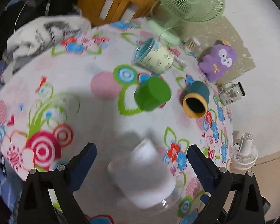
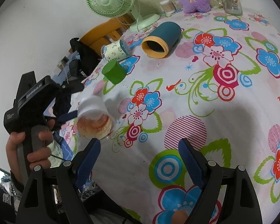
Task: Flip cup upside down
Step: 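Rotate the held cup with the left gripper, turning its rim upward, then lower the cup rim-up onto the tablecloth with the left gripper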
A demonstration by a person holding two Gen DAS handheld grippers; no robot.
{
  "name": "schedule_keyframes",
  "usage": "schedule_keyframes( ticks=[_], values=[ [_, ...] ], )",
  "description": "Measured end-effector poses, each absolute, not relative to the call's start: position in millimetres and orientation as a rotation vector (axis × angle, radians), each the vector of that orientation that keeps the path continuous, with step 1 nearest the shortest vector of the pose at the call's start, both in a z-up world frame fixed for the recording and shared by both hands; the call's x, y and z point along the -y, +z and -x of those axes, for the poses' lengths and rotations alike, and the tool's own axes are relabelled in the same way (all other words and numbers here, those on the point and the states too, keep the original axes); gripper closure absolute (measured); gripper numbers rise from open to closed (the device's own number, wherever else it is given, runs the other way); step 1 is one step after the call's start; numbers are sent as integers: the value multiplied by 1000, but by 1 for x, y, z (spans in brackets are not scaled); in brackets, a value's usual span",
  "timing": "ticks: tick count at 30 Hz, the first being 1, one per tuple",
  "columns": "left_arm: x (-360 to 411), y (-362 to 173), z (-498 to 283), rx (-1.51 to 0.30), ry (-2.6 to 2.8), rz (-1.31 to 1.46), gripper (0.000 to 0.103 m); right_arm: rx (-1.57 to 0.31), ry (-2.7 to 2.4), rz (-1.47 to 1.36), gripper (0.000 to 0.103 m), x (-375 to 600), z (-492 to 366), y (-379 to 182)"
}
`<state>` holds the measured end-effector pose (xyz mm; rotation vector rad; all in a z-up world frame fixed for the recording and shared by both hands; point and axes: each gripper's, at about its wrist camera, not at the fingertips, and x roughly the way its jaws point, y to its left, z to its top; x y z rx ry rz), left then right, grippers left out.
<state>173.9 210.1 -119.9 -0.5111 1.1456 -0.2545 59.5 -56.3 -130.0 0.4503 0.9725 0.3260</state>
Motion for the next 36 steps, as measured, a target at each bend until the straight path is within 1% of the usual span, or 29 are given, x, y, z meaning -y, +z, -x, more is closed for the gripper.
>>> schedule_keyframes(
  ticks=[2,3,5,7,8,9,13,16,17,20,22,23,28,29,36],
  values=[
    [-207,-125,-177,-1172,-243,515,5,-974,333,-451,16,54,-61,-131],
    [-205,-127,-179,-1180,-233,516,8,-974,336,-450,16,53,-61,-131],
    [-203,-136,-184,-1215,-222,533,15,-975,343,-447,16,51,-60,-132],
    [-199,-146,-187,-1258,-222,544,28,-975,345,-445,16,50,-57,-132],
    [-197,-151,-188,-1278,-223,544,30,-975,343,-446,16,51,-56,-132],
    [-195,-149,-186,-1260,-221,529,34,-974,338,-448,16,53,-55,-132],
    [-189,-143,-185,-1242,-247,504,42,-967,310,-471,16,65,-51,-133],
    [-181,-123,-184,-1132,-250,404,43,-963,307,-479,16,70,-49,-133],
    [-176,-110,-181,-1040,-242,340,43,-962,307,-480,16,70,-49,-133],
    [-164,-90,-171,-850,-214,214,43,-957,312,-485,16,70,-49,-134],
    [-153,-86,-164,-756,-195,124,43,-953,318,-485,16,68,-48,-134],
    [-147,-89,-161,-736,-200,96,43,-951,319,-483,16,67,-48,-133],
    [-136,-109,-158,-755,-201,48,42,-940,322,-467,16,66,-46,-129],
    [-134,-112,-154,-733,-205,37,42,-940,320,-466,16,66,-45,-129],
    [-129,-111,-129,-677,-215,-8,40,-932,308,-479,16,71,-42,-129]
  ],
)
